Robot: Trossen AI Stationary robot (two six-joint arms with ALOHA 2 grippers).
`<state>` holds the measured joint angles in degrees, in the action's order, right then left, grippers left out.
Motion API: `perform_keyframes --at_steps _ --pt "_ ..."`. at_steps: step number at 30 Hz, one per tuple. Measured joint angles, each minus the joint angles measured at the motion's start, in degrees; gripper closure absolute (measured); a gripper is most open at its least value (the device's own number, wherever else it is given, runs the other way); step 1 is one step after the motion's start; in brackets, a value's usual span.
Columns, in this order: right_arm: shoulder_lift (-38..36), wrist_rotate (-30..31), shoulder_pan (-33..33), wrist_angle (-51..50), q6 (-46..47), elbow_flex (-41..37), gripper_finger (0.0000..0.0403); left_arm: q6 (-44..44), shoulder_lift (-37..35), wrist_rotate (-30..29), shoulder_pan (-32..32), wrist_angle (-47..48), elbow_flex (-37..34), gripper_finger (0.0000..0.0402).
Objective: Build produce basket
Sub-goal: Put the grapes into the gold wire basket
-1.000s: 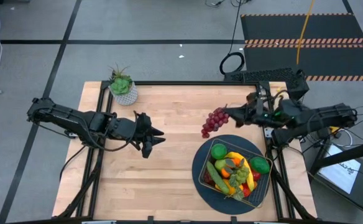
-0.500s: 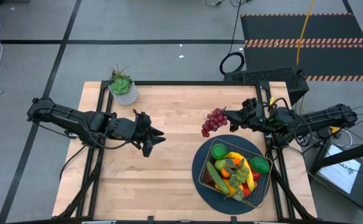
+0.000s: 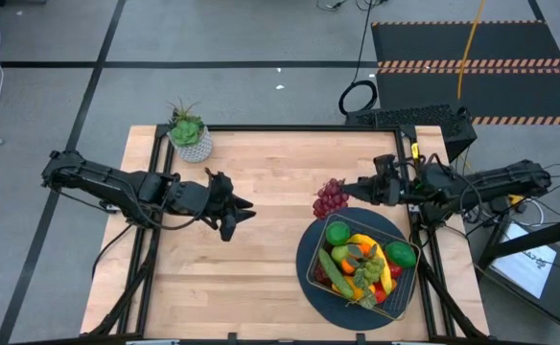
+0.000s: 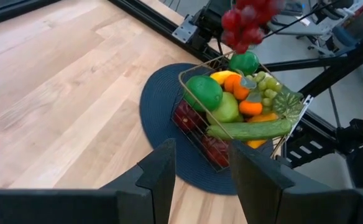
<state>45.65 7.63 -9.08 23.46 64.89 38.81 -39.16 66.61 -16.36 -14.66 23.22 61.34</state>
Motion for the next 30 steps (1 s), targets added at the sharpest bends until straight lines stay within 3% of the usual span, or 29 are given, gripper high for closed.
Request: perform_keyframes --at_steps 7,16,19,24,30 --pt "0.02 -7.31 -0.02 -15.08 -27.92 7.04 0.0403 0.16 0.00 -0.07 0.00 -1.03 0.00 0.0254" --pt "0.00 -12.17 -1.58 -15.38 -62.89 8.56 0.0403 3.39 0.00 -0.15 0.00 -1.20 0.00 0.0254" --pt "0.00 -10.49 -3.15 -16.97 -71.98 8.56 0.0403 4.32 0.00 -0.17 0.00 -1.22 0.00 0.0254" --pt "0.04 -2.37 -5.80 -19.13 -81.66 8.56 0.0403 5.98 0.00 -0.20 0.00 -1.22 0.00 0.0254" --pt "0.04 1.52 -7.33 -19.94 -88.20 8.56 0.0403 6.70 0.00 -0.20 0.00 -1.22 0.00 0.0254"
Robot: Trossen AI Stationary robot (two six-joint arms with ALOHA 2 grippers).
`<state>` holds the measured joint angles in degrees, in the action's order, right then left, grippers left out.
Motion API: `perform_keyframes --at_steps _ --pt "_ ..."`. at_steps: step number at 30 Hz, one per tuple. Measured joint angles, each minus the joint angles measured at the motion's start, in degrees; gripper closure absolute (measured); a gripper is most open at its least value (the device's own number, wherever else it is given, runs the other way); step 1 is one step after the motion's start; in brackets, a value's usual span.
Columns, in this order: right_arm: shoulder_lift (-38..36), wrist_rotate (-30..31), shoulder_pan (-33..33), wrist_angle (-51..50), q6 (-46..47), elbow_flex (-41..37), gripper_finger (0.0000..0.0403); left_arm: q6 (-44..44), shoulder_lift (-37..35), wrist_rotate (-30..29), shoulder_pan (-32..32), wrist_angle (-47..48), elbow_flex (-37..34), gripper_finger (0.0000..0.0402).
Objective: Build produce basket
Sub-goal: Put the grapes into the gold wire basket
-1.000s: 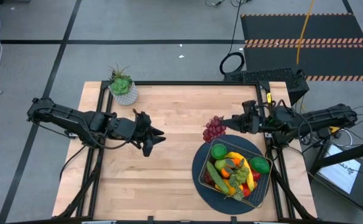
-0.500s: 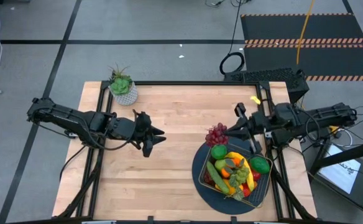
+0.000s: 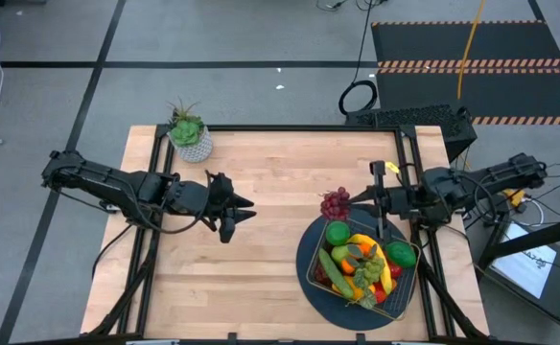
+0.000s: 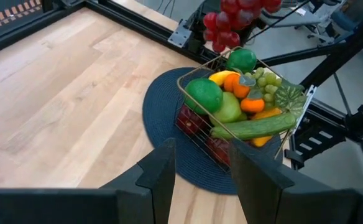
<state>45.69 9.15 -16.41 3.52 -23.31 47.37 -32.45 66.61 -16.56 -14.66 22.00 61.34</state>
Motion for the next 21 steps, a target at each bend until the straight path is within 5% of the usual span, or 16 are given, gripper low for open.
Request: perform_keyframes --at_steps 8,21 --pt "0.02 1.15 -4.79 -1.62 8.69 0.00 0.0403 -2.42 0.00 0.16 0.00 -0.02 0.00 0.0254" --pt "2.41 30.79 -29.11 -6.64 34.37 7.14 0.0403 -5.72 -0.35 5.94 -0.49 0.73 0.00 0.0254"
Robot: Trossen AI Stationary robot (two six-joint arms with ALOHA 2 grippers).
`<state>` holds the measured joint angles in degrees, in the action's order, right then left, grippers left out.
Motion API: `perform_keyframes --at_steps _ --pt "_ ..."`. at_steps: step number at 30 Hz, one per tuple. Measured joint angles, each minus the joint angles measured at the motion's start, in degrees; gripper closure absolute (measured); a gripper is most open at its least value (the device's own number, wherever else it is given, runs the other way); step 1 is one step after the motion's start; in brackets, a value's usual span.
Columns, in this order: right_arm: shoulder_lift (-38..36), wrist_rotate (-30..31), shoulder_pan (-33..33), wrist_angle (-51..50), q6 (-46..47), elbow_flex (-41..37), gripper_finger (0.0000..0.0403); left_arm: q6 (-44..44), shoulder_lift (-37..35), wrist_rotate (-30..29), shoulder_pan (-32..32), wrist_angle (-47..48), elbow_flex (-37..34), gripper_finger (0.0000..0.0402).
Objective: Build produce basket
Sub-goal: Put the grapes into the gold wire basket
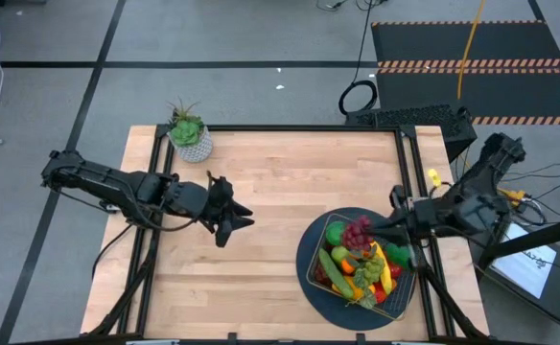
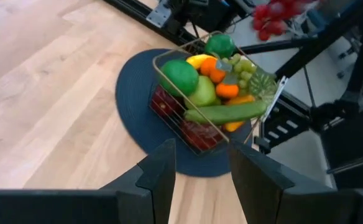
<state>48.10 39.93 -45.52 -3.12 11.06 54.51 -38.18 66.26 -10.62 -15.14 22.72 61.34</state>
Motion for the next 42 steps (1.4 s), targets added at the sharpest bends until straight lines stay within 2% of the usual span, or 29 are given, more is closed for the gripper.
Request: perform_keyframes --at_steps 3,8,16,19,27,32,38,42 --pt "2.53 0.81 -3.58 -5.92 5.75 5.29 0.0403 1.30 0.00 0.55 0.01 0.73 0.00 0.0254" --pt "6.94 0.43 -8.52 -15.83 23.60 11.44 0.0403 4.34 0.00 0.65 0.39 1.44 0.00 0.0254" --pt "9.26 -0.08 -14.13 -21.48 48.34 12.69 0.0403 6.39 0.00 0.62 1.80 1.48 0.00 0.0254" --pt "9.28 -3.81 -15.08 -25.74 56.37 12.69 0.0403 6.41 0.00 0.63 2.14 1.47 0.00 0.0254" --pt "9.26 -19.41 -16.17 -38.53 79.62 12.69 0.0403 5.96 0.00 0.64 2.11 1.48 0.00 0.0254" --pt "9.26 -22.24 -16.15 -49.19 95.05 12.69 0.0403 5.93 0.00 0.64 2.11 1.46 0.00 0.0254" --pt "9.26 -22.18 -16.08 -57.12 105.60 12.69 0.0403 5.73 0.00 0.62 2.11 1.44 0.00 0.0254" --pt "9.24 -22.18 -16.06 -59.62 107.42 12.67 0.0403 5.73 0.00 0.19 2.11 1.24 0.00 0.0254"
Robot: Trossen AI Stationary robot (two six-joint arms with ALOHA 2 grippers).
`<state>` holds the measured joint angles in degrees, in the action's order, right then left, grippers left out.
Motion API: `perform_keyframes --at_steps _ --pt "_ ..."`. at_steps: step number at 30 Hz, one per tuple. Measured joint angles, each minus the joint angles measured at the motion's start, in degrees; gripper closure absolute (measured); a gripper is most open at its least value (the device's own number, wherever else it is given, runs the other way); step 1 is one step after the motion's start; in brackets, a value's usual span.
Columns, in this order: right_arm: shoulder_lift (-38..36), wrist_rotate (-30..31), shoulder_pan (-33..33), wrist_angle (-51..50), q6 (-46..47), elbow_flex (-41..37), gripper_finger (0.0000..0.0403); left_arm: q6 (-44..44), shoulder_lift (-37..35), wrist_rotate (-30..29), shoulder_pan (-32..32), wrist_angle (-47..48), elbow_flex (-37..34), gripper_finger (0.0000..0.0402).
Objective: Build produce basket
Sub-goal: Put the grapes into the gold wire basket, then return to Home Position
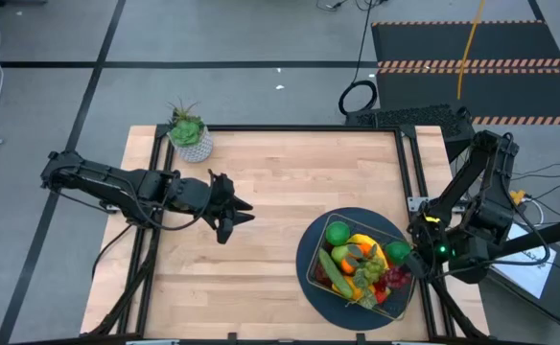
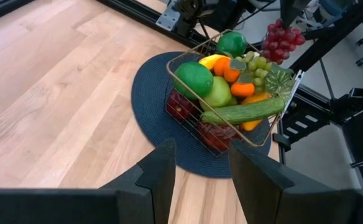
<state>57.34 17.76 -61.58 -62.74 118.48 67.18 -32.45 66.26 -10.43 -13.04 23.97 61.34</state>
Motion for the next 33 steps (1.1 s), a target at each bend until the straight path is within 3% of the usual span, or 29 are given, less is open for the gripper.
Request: perform_keyframes --at_steps 8,14,25,33 --pt "-0.02 0.09 3.07 -4.86 0.65 -0.04 0.0401 -1.33 0.02 -0.61 1.01 -0.26 0.00 0.0254" --pt "-0.17 -1.97 6.52 -7.09 -1.58 -0.04 0.0355 -2.57 0.02 -0.64 2.55 -0.34 0.00 0.0254" --pt "-3.47 -2.84 10.91 -7.07 -14.28 -0.04 0.0235 5.00 0.02 -3.13 5.09 -0.68 0.00 0.0254" --pt "-9.89 3.60 13.83 -6.28 -30.47 -0.04 0.0217 6.62 0.04 -3.18 7.46 -2.44 0.00 0.0254"
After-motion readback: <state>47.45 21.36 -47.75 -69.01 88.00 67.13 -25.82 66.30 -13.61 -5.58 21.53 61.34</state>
